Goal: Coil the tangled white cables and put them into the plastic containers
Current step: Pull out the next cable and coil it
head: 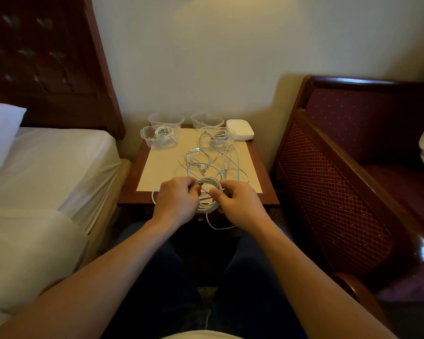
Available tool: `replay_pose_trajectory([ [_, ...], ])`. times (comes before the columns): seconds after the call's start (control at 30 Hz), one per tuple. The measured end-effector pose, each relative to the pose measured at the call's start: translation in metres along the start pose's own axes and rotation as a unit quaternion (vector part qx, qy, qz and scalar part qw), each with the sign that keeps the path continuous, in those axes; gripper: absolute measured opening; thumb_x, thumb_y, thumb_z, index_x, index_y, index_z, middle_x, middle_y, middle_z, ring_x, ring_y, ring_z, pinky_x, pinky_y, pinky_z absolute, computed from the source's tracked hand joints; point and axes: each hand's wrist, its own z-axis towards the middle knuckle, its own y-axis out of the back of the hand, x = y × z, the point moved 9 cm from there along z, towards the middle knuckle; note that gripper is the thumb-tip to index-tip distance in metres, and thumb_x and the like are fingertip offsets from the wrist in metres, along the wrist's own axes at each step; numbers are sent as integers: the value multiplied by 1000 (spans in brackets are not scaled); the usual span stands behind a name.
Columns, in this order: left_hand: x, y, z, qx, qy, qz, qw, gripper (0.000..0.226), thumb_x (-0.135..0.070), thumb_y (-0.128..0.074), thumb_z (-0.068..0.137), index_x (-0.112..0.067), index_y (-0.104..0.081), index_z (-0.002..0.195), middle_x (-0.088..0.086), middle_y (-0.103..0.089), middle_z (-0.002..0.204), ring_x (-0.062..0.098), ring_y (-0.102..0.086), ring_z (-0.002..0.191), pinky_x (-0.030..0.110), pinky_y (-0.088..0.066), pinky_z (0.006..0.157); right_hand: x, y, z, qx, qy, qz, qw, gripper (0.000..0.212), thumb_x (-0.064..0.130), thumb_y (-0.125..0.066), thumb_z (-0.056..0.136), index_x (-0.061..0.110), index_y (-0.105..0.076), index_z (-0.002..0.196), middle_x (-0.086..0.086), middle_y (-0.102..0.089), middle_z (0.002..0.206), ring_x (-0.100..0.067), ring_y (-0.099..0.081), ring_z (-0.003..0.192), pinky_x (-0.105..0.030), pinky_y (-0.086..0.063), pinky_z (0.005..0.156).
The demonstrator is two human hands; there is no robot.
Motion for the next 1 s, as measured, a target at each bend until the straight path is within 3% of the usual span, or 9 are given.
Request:
replay_pose_trajectory([
  [0.13,2,-6,14,44,18,-31,998,18,-22,-62,95,-20,-78,86,-1,-75,81,21,-69,82,46,-58,77,-6,6,15,-33,-19,-1,999,20,24,-64,99,21,-74,82,-3,-73,72,-20,-69,65,-40,-57,66],
  [0.2,3,-8,19,101,58,-138,984,19,-19,-63,98,-22,-78,86,4,-77,87,26,-73,88,51,-60,84,-13,13,27,-19,-43,57,997,17,16,-64,98,16,-76,86,-2,-74,74,-16,-70,66,-36,-59,65],
  [0.3,5,-9,19,194,147,-323,914,17,-14,-64,97,-11,-73,111,13,-77,104,28,-73,100,53,-56,96,-15,20,40,38,-49,168,984,14,10,-63,99,6,-75,96,-4,-73,77,-14,-66,64,-25,-55,60],
  [0.37,6,-7,19,228,190,-408,864,29,-15,-69,90,-6,-70,117,16,-75,111,31,-71,108,50,-55,99,-12,18,48,76,-23,198,977,15,8,-60,101,3,-74,98,-5,-71,78,-20,-65,68,-30,-55,64],
  [0.43,9,-6,23,223,210,-469,828,34,-16,-71,84,-5,-71,116,16,-75,111,30,-71,107,46,-55,96,-9,14,58,95,-6,227,969,18,5,-57,101,-6,-71,105,-7,-69,79,-24,-63,71,-36,-54,69],
  [0.5,15,-7,29,210,218,-502,810,35,-18,-69,83,-6,-71,115,12,-76,105,25,-73,100,39,-58,90,-6,9,71,110,1,248,963,21,5,-55,101,-9,-68,109,-7,-68,78,-19,-63,68,-31,-53,65],
  [0.67,26,-6,47,211,208,-555,777,43,-22,-63,86,-3,-66,125,14,-71,114,25,-71,100,32,-62,75,4,-4,90,153,37,320,934,24,14,-57,96,-3,-68,109,-6,-67,81,-18,-60,69,-27,-51,62],
  [0.87,37,-15,74,207,199,-584,760,34,-23,-57,87,-6,-68,115,3,-74,87,18,-71,84,30,-60,71,-1,-14,116,154,9,358,921,38,18,-60,92,-15,-63,110,-8,-66,80,-23,-55,71,-28,-52,63],
  [1.0,52,-15,100,175,205,-463,845,19,-21,-62,94,-9,-72,105,4,-77,94,15,-72,84,29,-58,74,-19,-7,140,56,-24,256,965,16,10,-63,98,0,-74,93,-19,-71,82,-29,-62,71,-28,-55,60],
])
